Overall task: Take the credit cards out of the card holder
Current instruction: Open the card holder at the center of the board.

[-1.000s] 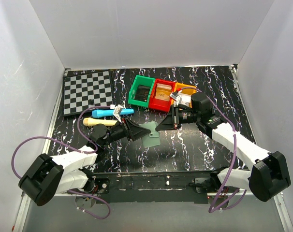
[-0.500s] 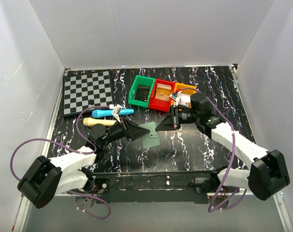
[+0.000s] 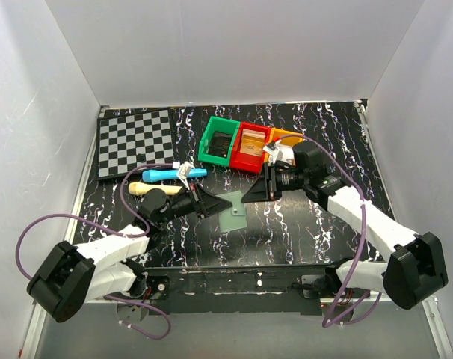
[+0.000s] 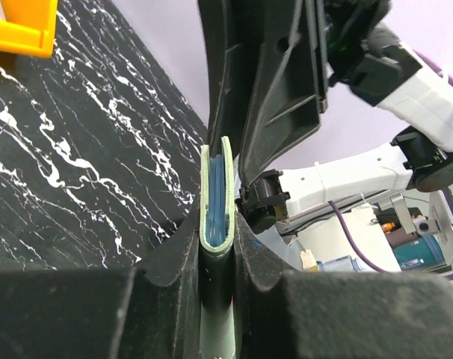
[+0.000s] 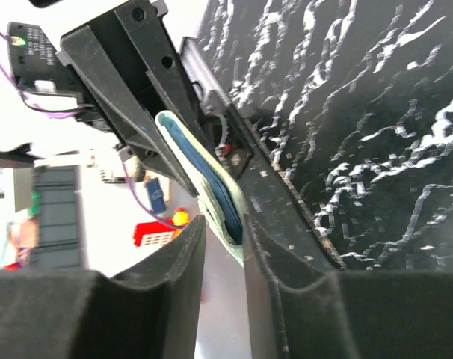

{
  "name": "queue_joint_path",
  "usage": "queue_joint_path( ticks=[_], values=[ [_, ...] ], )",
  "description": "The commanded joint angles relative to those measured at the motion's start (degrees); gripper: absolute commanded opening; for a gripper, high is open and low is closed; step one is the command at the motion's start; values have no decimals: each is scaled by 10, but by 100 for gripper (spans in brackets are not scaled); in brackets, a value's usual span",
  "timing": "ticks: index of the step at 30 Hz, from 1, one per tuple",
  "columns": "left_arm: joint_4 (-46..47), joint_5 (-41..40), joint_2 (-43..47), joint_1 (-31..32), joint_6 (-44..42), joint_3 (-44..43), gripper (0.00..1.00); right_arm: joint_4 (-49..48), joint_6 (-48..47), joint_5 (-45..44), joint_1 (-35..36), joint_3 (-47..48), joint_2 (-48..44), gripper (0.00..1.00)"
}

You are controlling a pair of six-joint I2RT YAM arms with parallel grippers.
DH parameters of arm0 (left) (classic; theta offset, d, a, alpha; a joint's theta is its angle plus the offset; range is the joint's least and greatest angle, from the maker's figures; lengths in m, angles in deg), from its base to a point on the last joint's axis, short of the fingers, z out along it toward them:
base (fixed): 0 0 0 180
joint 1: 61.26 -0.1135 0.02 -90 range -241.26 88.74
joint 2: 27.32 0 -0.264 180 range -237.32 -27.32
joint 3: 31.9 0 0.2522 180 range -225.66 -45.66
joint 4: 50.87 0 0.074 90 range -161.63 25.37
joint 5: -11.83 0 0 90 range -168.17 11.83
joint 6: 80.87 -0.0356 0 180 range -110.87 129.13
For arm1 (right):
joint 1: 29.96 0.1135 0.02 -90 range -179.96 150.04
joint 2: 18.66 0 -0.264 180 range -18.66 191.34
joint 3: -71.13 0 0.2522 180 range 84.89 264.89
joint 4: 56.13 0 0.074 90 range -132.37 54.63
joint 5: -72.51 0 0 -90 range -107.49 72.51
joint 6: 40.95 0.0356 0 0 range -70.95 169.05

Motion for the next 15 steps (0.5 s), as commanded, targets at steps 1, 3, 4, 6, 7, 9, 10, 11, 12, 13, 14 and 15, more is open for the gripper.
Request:
queue_joint_path(
  ticks=[1, 3, 4, 6, 7, 9, 10, 11, 12, 13, 14, 15],
  values=[
    [-123, 5, 17, 0, -27, -60, 0, 175, -116, -96, -2, 81, -27, 47],
    [-204, -15, 17, 0, -46, -92, 0, 229, -146, -148, 1, 101, -46, 58],
    [-240, -26, 15, 0, -51, -106, 0, 251, -158, -172, 6, 114, -58, 60],
    [-295, -59, 12, 0, -50, -125, 0, 292, -184, -236, 26, 133, -73, 62],
    [-323, -77, 11, 1, -50, -133, 0, 310, -195, -278, 45, 144, -77, 62],
    [-368, -112, 10, 4, -51, -149, 0, 345, -219, -393, 99, 170, -77, 62],
    [-386, -131, 10, 8, -54, -157, 0, 360, -225, -444, 121, 180, -73, 61],
    [-404, -145, 9, 11, -57, -167, 0, 367, -226, -488, 143, 189, -69, 61],
    [-424, -159, 8, 15, -58, -181, 0, 369, -225, -534, 161, 194, -67, 60],
    [-444, -177, 8, 19, -58, -191, 0, 369, -223, -573, 178, 198, -64, 60],
    [-462, -191, 7, 21, -58, -202, 0, 367, -222, -600, 192, 200, -62, 59],
    [-479, -208, 9, 27, -59, -211, 0, 365, -219, -631, 202, 202, -60, 59]
  ],
)
